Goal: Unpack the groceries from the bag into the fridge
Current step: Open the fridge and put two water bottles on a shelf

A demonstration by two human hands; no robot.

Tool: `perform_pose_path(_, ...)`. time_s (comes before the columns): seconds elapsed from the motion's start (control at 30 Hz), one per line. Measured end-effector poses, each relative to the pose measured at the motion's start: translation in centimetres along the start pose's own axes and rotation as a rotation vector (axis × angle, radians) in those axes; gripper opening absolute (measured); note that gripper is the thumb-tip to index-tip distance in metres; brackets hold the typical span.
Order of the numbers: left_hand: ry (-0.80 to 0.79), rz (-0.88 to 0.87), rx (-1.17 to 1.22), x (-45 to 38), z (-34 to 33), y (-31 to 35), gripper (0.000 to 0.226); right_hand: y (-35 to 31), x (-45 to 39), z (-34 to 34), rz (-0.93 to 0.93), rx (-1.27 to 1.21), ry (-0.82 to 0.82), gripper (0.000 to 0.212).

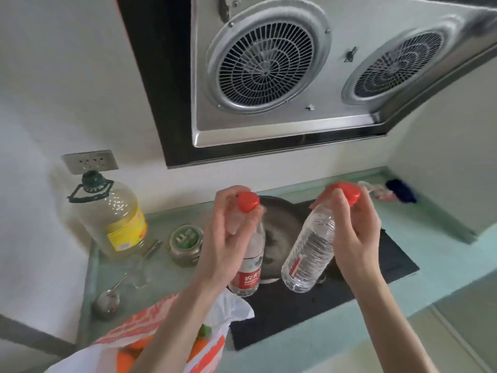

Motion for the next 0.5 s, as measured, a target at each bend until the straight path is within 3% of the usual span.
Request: perform_pose_path(0.5, -0.497, -0.079, 0.145, -4.2, -21.5, 3.6, 0.019, -1.3, 8.5, 20.2, -0.106, 0.177, 0.448, 0.014)
Point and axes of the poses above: each hand's wrist, its own x-axis away from the middle knuckle, its own z-axis out of the back of the hand, y = z × x, the point moved 4 cm from there along -x, towards the middle knuckle, and after that the axes turned 14 degrees about -y, right-handed, at the moved point
